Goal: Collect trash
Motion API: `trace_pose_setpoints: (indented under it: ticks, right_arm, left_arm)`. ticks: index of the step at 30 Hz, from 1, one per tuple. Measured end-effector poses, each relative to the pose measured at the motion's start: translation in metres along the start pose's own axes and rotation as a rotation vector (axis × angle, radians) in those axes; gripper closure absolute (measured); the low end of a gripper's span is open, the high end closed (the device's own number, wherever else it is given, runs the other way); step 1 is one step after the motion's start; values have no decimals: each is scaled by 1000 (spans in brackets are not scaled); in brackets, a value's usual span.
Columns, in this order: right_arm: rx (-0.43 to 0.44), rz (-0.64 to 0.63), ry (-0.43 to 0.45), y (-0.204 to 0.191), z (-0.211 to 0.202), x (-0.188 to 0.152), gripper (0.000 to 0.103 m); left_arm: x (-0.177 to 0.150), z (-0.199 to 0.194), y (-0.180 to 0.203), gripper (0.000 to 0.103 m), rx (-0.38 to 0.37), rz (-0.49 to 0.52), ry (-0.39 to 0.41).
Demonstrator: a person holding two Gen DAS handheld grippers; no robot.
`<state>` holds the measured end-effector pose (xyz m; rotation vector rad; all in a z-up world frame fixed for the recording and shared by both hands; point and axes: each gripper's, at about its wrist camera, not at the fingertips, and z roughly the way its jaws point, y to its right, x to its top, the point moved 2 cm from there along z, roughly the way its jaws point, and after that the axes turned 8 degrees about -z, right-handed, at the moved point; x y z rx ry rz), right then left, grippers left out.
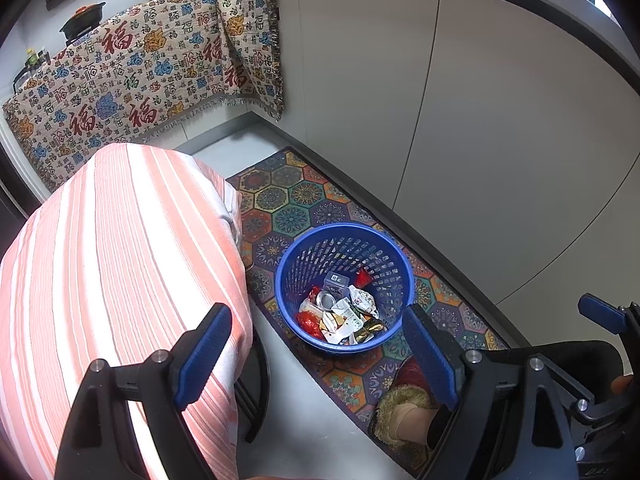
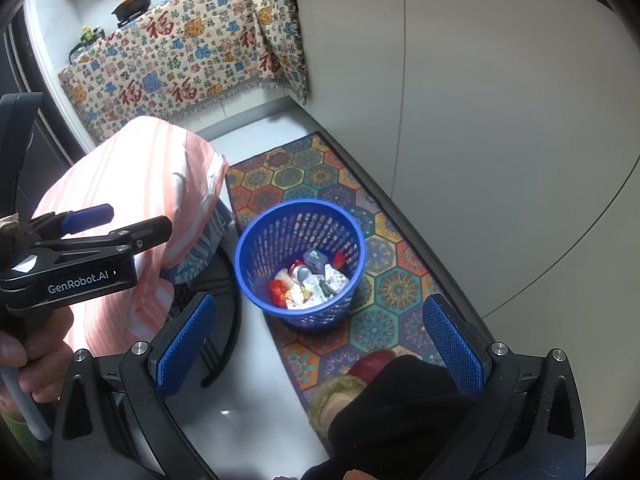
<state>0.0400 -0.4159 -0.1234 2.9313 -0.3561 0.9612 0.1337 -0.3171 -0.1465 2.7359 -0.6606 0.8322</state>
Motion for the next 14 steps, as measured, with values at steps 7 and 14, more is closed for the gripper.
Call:
trace_pose_setpoints:
  ticks: [7,14]
  right_arm:
    - [0,4,-8,2,2,1,0]
    - [-4,9,-14,5,3,1,0]
  left_arm:
    - [0,2,1,14,-3,6,-9]
    - [-2,-1,0,14,-10,6,-4]
